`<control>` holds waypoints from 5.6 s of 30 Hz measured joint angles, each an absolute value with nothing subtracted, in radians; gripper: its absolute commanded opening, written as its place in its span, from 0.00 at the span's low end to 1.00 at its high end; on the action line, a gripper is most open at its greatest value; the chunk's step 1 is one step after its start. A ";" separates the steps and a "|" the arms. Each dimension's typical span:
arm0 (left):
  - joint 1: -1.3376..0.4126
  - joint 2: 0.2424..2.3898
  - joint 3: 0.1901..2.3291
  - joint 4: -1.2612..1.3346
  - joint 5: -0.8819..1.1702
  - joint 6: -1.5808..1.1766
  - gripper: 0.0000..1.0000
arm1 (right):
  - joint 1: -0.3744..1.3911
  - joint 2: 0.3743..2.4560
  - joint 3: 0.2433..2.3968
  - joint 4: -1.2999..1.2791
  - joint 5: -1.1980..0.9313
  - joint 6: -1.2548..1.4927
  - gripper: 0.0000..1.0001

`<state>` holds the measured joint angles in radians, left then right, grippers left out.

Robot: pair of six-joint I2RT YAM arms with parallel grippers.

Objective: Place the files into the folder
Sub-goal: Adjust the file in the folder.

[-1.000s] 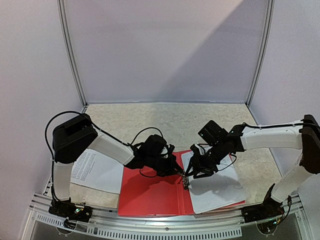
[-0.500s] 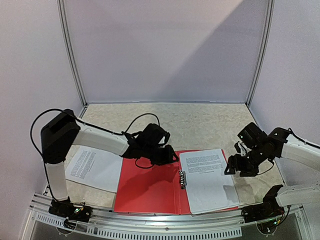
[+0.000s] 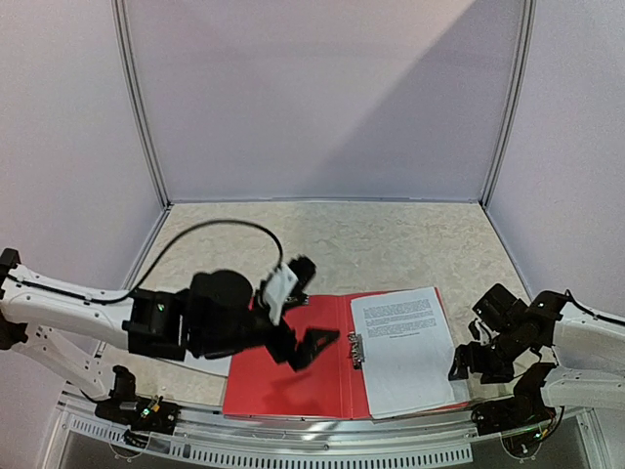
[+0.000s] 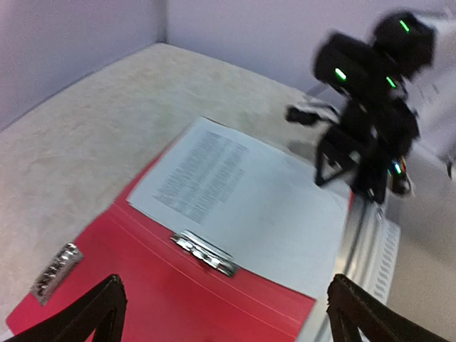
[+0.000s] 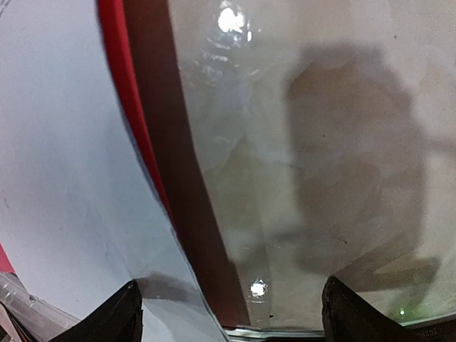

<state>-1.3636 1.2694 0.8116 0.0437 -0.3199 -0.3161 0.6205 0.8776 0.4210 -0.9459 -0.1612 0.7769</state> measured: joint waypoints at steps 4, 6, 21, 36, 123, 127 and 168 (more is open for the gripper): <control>-1.568 1.468 0.943 -0.062 -0.380 -0.210 1.00 | 0.620 0.878 0.410 -0.889 -0.193 0.775 0.86; -1.624 1.615 1.073 -0.121 -0.410 -0.164 1.00 | 0.620 0.878 0.404 -0.849 -0.213 0.773 0.86; -1.654 2.071 1.436 -0.275 -0.477 0.049 0.92 | 0.619 0.890 0.373 -0.654 -0.373 0.785 0.94; -1.553 2.071 1.435 -0.275 -0.318 0.095 0.92 | 0.619 0.876 0.343 -0.576 -0.410 0.811 0.94; -1.060 1.879 1.277 -0.403 -0.244 -0.343 1.00 | 0.607 1.234 0.720 -0.873 -0.168 0.498 0.99; -0.964 1.872 1.159 -0.379 -0.217 -0.462 1.00 | 0.632 1.222 0.722 -0.886 -0.163 0.515 0.99; -0.995 1.862 1.163 -0.304 -0.233 -0.753 0.88 | 0.550 1.401 0.801 -0.791 0.021 0.335 0.99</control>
